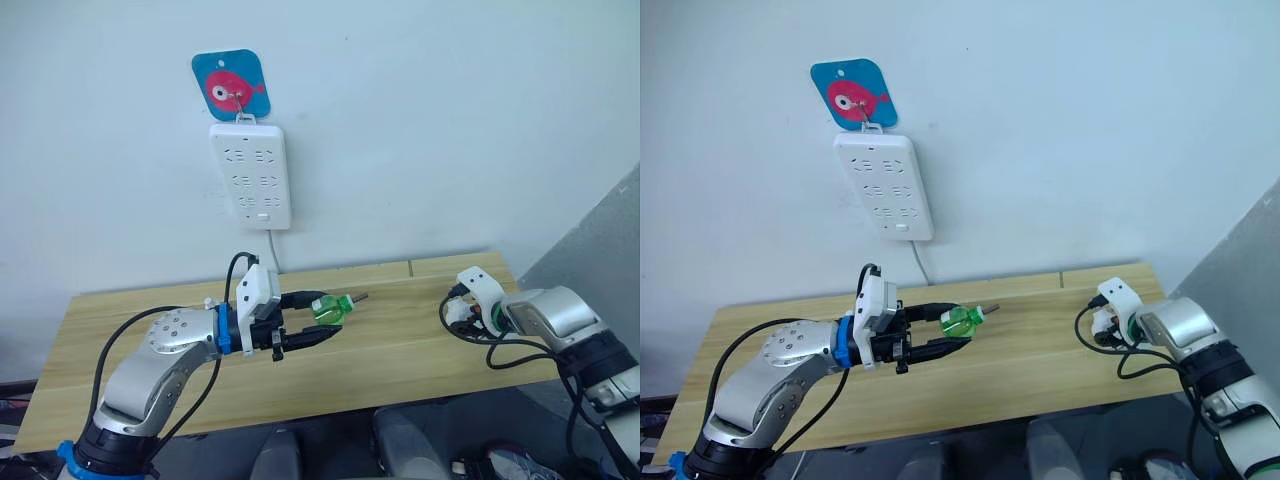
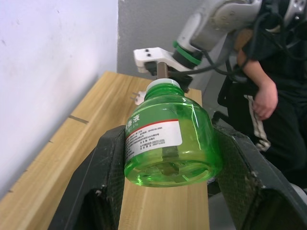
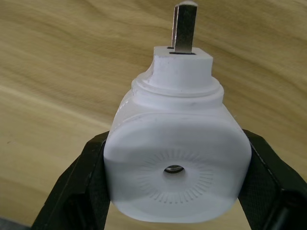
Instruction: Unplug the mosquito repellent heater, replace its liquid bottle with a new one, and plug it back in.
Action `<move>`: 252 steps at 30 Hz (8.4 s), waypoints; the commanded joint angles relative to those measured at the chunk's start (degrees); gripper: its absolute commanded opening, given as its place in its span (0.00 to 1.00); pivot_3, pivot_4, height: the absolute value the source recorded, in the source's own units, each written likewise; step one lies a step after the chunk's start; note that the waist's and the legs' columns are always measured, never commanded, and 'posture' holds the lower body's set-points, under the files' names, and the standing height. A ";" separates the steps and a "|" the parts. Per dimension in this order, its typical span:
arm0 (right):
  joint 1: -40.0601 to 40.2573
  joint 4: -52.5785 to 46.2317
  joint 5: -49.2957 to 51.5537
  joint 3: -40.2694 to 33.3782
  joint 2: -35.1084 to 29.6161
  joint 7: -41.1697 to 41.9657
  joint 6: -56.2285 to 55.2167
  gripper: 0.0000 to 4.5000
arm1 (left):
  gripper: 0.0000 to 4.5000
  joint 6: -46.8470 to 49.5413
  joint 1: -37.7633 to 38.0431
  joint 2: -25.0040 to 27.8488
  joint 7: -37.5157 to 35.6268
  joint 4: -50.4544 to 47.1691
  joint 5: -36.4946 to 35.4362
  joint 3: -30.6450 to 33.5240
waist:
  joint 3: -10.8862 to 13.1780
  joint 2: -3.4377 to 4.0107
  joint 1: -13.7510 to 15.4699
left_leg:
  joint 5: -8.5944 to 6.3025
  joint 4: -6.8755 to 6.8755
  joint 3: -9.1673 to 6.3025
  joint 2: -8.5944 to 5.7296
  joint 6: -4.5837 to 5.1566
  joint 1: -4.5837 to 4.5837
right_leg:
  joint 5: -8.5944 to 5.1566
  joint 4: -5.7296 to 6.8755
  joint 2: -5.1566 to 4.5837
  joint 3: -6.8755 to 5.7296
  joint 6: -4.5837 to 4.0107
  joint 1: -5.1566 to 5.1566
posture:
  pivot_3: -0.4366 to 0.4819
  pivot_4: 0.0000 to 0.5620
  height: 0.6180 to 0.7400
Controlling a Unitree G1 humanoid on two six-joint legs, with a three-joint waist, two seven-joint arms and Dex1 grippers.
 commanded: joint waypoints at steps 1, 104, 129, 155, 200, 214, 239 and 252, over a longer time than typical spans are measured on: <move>-1.34 1.84 -2.45 -0.34 1.08 2.30 1.75 0.67 | 0.51 -1.60 0.38 -0.22 0.51 -2.84 0.76 -0.10 | 0.15 0.00 0.55 | 0.00 -0.03 -0.01 0.00 0.00 0.00 | 0.00 -0.01 0.00 0.00 0.00 0.00 | 0.43 0.36 0.95; 12.99 -34.91 14.14 -9.16 16.53 -22.84 -25.67 0.18 | 1.00 -7.43 3.87 3.84 -1.12 5.14 4.56 4.27 | -2.22 0.69 -3.73 | 0.07 -0.17 -0.01 0.02 -0.10 -0.04 | -0.08 -0.11 0.04 0.00 0.28 -0.10 | 0.31 0.26 0.95; 7.49 16.03 -14.10 -14.52 34.07 -16.80 -55.50 0.18 | 1.00 4.48 6.88 4.07 8.34 -7.90 -1.43 10.07 | 0.56 -0.03 0.54 | 0.06 -0.19 -0.01 0.05 -0.10 0.04 | 0.13 -0.03 -0.01 -0.03 -0.07 -0.08 | 0.43 0.34 0.95; 19.52 -16.82 -14.67 -17.83 31.24 -11.32 -50.80 1.00 | 1.00 1.68 10.25 4.24 10.26 -7.34 4.79 9.01 | 0.40 -0.05 0.82 | 0.06 -0.20 -0.04 0.05 -0.12 0.02 | 0.13 -0.04 -0.04 -0.06 -0.08 -0.09 | 0.37 0.23 0.95; 6.04 -58.45 2.33 -6.18 8.11 11.94 -5.13 1.00 | 1.00 -23.14 -2.82 4.07 6.42 51.29 18.98 16.07 | 7.80 -0.63 1.38 | 0.18 -0.15 -0.11 0.15 -0.33 -0.96 | 0.23 0.01 -0.37 -0.38 -0.18 -1.00 | 0.25 0.71 0.95; 3.20 -63.27 9.41 -8.48 9.14 9.11 2.98 1.00 | 1.00 -25.83 -12.28 1.75 6.97 64.79 21.21 14.08 | 9.86 -0.51 0.50 | 0.22 -0.14 -0.11 0.08 -0.38 -0.96 | 0.23 0.02 -0.36 -0.41 -0.14 -1.01 | 0.21 0.76 0.95; 0.46 -63.97 16.78 -10.50 8.87 4.74 6.88 1.00 | 0.91 -25.00 -9.87 2.97 4.47 66.39 19.64 15.81 | 10.20 -0.36 -2.11 | 0.26 -0.20 0.07 0.64 -0.46 -0.91 | 0.17 -0.08 -0.34 -0.28 0.31 -1.05 | 0.21 0.71 0.95; 0.46 -62.91 16.79 -10.68 7.79 3.76 5.36 1.00 | 0.50 -25.14 -6.57 3.61 -0.88 58.96 19.71 12.99 | 10.20 -0.35 -2.14 | 0.26 -0.26 0.19 0.61 -0.49 -0.92 | 0.17 -0.16 -0.31 -0.19 0.32 -1.08 | 0.21 0.68 0.95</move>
